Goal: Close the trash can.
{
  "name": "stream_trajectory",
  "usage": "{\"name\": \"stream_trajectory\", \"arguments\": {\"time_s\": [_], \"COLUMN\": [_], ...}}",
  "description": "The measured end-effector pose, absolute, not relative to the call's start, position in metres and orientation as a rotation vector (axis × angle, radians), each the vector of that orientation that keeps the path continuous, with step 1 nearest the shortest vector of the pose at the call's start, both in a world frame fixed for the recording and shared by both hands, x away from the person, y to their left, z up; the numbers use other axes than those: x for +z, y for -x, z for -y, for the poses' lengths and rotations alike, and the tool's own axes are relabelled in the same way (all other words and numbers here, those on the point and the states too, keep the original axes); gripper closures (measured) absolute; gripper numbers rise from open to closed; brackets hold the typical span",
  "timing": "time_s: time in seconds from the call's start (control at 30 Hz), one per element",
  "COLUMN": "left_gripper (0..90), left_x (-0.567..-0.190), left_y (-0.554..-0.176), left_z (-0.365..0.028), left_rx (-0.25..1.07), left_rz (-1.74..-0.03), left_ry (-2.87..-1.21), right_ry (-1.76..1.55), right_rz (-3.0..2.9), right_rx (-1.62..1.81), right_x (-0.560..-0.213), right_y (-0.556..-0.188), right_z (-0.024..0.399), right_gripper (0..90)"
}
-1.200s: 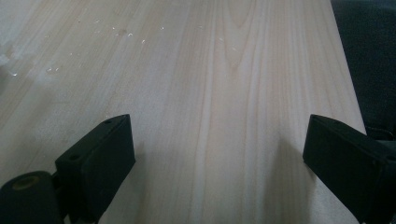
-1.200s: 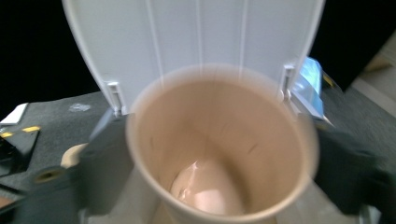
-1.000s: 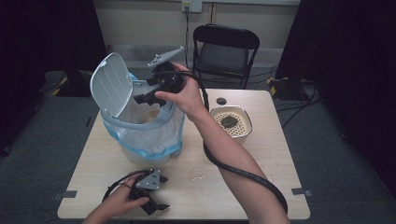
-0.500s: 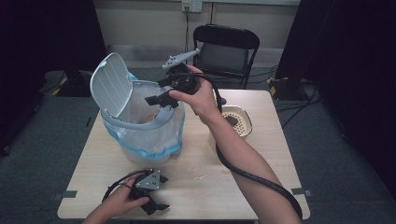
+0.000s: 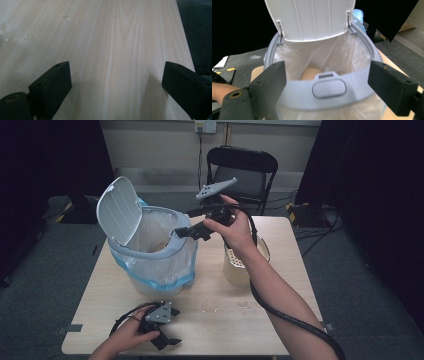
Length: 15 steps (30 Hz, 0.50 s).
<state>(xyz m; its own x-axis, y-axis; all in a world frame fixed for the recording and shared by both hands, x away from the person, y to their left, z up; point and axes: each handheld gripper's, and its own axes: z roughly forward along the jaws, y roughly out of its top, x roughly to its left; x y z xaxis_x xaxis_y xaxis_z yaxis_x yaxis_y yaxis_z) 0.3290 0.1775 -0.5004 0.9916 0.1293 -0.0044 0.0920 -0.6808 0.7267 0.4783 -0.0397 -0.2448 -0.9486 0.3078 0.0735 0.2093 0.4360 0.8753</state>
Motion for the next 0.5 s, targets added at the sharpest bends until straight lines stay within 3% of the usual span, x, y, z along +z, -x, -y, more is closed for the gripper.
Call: {"name": "stream_trajectory", "arguments": {"time_s": [0.5], "left_gripper": [8.3], "left_x": [-0.501], "left_y": [-0.329], "left_z": [-0.177], "left_rx": [0.059], "left_rz": [-0.156], "left_ry": [-2.313], "right_ry": [-0.545], "right_rz": [-2.561], "right_rx": [1.547], "right_x": [-0.267], "right_y": [-0.473], "right_z": [0.085], "right_gripper": [14.5]}}
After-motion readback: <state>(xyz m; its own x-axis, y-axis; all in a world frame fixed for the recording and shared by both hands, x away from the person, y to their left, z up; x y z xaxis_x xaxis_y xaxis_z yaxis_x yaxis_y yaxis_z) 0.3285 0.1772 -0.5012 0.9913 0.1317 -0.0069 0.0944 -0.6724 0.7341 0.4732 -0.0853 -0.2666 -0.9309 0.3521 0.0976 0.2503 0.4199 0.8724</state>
